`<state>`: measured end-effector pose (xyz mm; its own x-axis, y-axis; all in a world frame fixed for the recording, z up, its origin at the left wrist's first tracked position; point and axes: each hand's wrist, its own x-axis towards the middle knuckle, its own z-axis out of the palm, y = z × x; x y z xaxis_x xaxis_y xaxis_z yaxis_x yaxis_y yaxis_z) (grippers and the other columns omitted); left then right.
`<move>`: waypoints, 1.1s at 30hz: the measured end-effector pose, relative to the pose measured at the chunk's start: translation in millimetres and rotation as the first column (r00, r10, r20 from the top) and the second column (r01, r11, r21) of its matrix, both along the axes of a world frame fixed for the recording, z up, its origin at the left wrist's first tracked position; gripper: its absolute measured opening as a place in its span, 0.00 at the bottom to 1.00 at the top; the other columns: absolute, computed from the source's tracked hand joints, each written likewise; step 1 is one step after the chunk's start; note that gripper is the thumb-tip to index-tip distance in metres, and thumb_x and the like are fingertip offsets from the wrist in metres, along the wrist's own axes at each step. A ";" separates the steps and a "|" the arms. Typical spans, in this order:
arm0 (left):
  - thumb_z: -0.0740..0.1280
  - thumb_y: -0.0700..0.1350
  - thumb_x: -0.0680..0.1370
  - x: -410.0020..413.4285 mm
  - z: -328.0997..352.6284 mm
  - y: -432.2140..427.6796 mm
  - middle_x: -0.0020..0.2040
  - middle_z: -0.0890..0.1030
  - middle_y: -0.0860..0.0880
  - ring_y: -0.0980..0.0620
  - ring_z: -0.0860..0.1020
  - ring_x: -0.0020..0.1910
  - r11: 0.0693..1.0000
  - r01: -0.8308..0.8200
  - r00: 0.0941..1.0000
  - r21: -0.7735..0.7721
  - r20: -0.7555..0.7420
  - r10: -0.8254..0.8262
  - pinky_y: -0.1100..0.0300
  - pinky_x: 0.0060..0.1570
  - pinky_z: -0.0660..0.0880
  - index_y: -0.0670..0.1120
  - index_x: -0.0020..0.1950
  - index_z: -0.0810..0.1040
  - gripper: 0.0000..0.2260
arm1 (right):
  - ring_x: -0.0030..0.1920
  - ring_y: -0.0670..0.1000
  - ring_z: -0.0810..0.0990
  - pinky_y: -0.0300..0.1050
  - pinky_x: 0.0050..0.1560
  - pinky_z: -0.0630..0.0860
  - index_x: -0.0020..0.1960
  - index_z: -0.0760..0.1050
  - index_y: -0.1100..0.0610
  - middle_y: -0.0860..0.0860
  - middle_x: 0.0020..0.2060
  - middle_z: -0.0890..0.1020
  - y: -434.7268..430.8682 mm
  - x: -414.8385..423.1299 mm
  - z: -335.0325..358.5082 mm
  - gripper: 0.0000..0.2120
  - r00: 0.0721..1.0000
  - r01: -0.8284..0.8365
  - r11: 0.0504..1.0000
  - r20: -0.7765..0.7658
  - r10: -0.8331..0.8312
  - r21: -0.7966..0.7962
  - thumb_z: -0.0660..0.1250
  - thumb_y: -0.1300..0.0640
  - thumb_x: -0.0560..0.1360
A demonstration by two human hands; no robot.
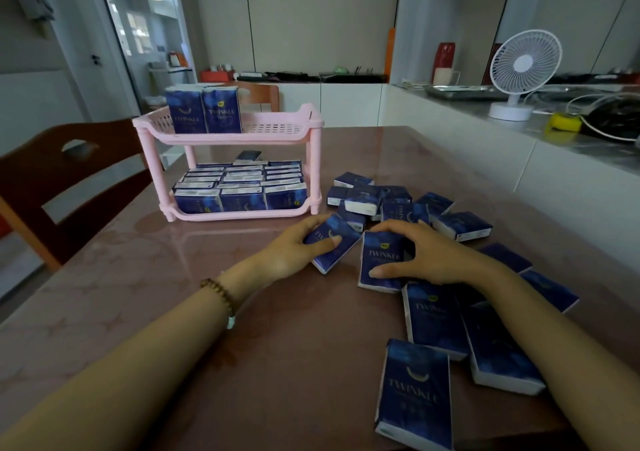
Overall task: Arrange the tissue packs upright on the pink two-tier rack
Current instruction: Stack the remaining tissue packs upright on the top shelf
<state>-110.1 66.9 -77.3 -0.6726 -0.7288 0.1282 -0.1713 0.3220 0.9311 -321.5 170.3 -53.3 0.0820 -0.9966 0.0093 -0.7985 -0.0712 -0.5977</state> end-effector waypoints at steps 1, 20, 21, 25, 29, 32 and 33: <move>0.65 0.38 0.78 -0.1 1.1 0.9 0.54 0.79 0.51 0.65 0.78 0.46 1.000 -0.021 0.999 -0.010 -0.031 0.020 0.72 0.48 0.74 0.45 0.63 0.71 0.15 | 0.64 0.44 0.72 0.50 0.66 0.70 0.61 0.69 0.36 0.38 0.60 0.75 -2.3 -0.2 -1.8 0.30 0.998 0.004 0.999 0.061 -0.002 -0.045 0.72 0.34 0.61; 0.65 0.40 0.77 97.9 138.0 -48.4 0.50 0.84 0.45 0.50 0.84 0.48 0.962 -0.173 0.966 -0.210 -0.228 0.124 0.58 0.45 0.81 0.45 0.61 0.69 0.14 | 0.52 0.44 0.79 0.34 0.39 0.78 0.54 0.75 0.53 0.45 0.52 0.79 -92.6 65.5 117.3 0.10 0.919 0.013 0.891 0.356 0.168 -0.454 0.69 0.58 0.73; 0.64 0.40 0.77 105.8 145.8 -52.1 0.51 0.84 0.45 0.49 0.83 0.49 0.962 -0.174 0.963 -0.211 -0.240 0.122 0.58 0.45 0.81 0.44 0.62 0.69 0.14 | 0.52 0.46 0.80 0.35 0.40 0.78 0.53 0.75 0.52 0.47 0.53 0.79 -101.0 74.7 122.9 0.10 0.920 -0.001 0.883 0.346 0.186 -0.470 0.69 0.58 0.73; 0.63 0.40 0.77 136.3 169.4 -75.8 0.49 0.84 0.47 0.50 0.83 0.49 0.946 -0.207 0.961 -0.249 -0.234 0.148 0.59 0.43 0.81 0.46 0.59 0.70 0.11 | 0.53 0.51 0.80 0.43 0.49 0.79 0.51 0.74 0.46 0.50 0.55 0.79 -135.7 104.6 144.2 0.10 0.924 -0.032 0.861 0.313 0.218 -0.507 0.70 0.57 0.72; 0.66 0.39 0.76 158.3 180.8 -108.7 0.54 0.82 0.46 0.47 0.81 0.53 0.920 -0.273 0.953 -0.282 -0.212 0.218 0.54 0.46 0.81 0.48 0.55 0.72 0.10 | 0.51 0.51 0.80 0.42 0.48 0.79 0.49 0.73 0.47 0.53 0.55 0.79 -166.8 123.0 153.3 0.11 0.924 -0.045 0.862 0.308 0.228 -0.506 0.70 0.58 0.72; 0.70 0.39 0.73 166.4 181.9 -132.4 0.57 0.78 0.45 0.46 0.79 0.57 0.877 -0.350 0.937 -0.329 -0.130 0.325 0.49 0.51 0.80 0.49 0.53 0.73 0.12 | 0.47 0.48 0.79 0.38 0.44 0.77 0.49 0.72 0.48 0.50 0.52 0.79 -187.4 130.0 151.7 0.11 0.938 -0.046 0.862 0.276 0.211 -0.504 0.71 0.58 0.71; 0.71 0.39 0.73 168.0 181.3 -138.4 0.57 0.78 0.46 0.47 0.78 0.56 0.866 -0.354 0.934 -0.352 -0.094 0.344 0.50 0.52 0.80 0.48 0.54 0.73 0.13 | 0.45 0.46 0.78 0.37 0.43 0.76 0.48 0.72 0.48 0.49 0.51 0.79 -194.2 131.8 150.3 0.11 0.943 -0.047 0.863 0.263 0.204 -0.502 0.72 0.58 0.71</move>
<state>57.8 -71.5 103.9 -0.3755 -0.8161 0.4393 -0.3114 0.5575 0.7695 -189.6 -24.0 97.0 0.1210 -0.8394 0.5299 -0.5527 -0.5003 -0.6665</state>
